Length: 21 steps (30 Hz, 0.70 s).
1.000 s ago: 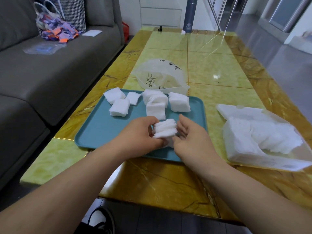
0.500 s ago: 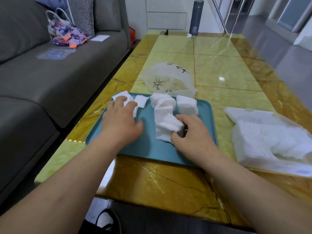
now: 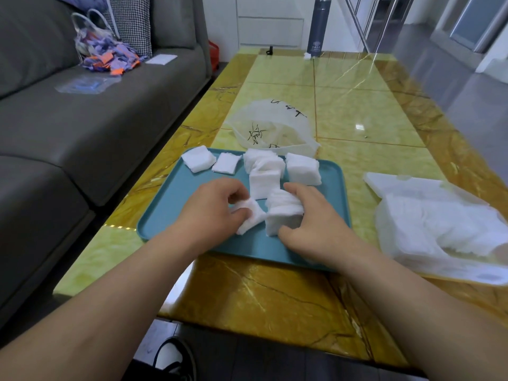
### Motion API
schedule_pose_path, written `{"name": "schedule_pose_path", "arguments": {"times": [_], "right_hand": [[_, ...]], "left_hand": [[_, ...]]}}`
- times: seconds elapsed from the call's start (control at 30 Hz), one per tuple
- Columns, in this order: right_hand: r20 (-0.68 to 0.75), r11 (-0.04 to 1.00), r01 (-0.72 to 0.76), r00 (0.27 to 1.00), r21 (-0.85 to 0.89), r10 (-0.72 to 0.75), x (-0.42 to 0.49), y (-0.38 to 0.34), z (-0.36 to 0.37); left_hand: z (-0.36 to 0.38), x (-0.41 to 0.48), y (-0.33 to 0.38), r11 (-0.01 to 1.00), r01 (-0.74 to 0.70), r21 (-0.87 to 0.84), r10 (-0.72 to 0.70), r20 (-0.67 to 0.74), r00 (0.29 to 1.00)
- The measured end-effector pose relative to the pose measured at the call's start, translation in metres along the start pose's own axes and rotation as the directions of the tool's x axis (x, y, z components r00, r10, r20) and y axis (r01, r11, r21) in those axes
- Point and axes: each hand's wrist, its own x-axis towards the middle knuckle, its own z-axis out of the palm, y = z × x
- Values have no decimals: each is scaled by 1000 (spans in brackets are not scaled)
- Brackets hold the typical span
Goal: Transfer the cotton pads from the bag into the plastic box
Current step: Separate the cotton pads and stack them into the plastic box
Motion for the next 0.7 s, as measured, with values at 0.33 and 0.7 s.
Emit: {"name": "schedule_pose_path", "arguments": {"times": [0.33, 0.7], "right_hand": [[-200, 999, 1, 980, 47, 9, 5, 10, -4], [-188, 988, -40, 980, 150, 69, 6, 14, -10]], "left_hand": [[-2, 0, 0, 976, 197, -95, -170, 242, 955], [-9, -17, 20, 943, -52, -328, 167, 333, 928]]}}
